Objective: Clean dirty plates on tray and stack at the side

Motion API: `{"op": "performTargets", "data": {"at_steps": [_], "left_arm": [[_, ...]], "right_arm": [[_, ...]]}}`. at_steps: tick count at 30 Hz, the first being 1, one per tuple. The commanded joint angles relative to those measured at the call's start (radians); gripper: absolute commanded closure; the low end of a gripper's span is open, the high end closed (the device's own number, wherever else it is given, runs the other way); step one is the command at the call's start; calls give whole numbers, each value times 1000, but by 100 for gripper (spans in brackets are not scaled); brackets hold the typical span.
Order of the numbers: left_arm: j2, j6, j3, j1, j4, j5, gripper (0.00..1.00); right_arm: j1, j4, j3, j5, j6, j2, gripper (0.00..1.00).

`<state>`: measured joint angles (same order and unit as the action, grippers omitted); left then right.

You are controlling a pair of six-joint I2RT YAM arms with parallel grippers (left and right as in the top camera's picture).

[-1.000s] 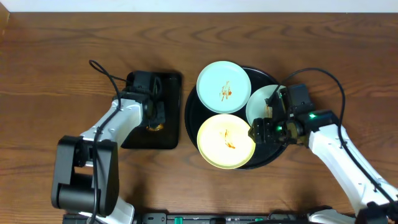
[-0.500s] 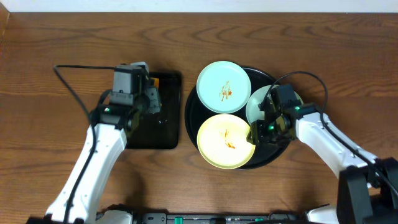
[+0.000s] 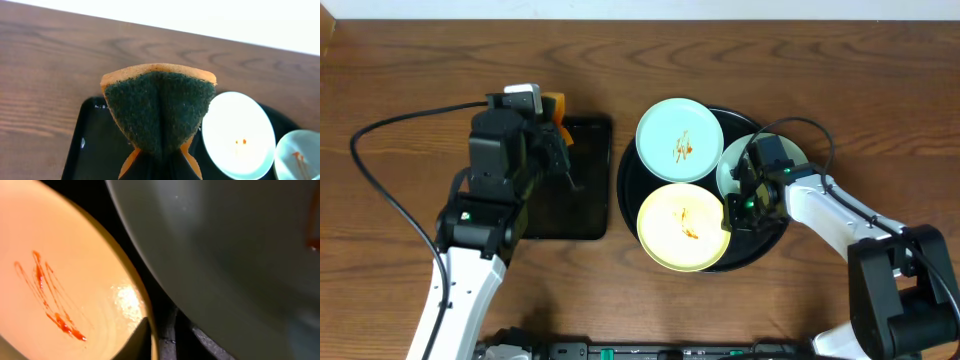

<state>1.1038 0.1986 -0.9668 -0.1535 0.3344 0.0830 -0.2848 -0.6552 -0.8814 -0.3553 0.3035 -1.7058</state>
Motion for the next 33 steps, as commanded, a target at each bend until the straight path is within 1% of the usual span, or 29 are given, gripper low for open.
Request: {"op": "performTargets", "data": {"at_steps": [1,4,15,25,28,29,30,33], "left_arm": [[-35,-3,-9,0,-29,6,93],[-54,-3,-9,0,-56,6,93],[-67,-3,-9,0,-111,6,92],[-68,-4,-9,0,-230,6,92],[-67,-42,-9,0,-253,5,91],[-67,-53,-9,0,-261,5,88],[-67,-60,-9,0,-267,5,88],[-67,-76,-9,0,-285,0,87]], "right_arm": [[-13,4,2,-21,0,-13,92],[-13,7,2,-37,-1,-13,99],[-13,16,2,-54,0,-13,99],[-13,16,2,-54,0,-13,99],[-13,16,2,-54,0,-13,99],[-13,16,2,-54,0,-13,99],[-13,16,2,-54,0,-13,99],[-13,16,2,-53,0,-13,99]]}}
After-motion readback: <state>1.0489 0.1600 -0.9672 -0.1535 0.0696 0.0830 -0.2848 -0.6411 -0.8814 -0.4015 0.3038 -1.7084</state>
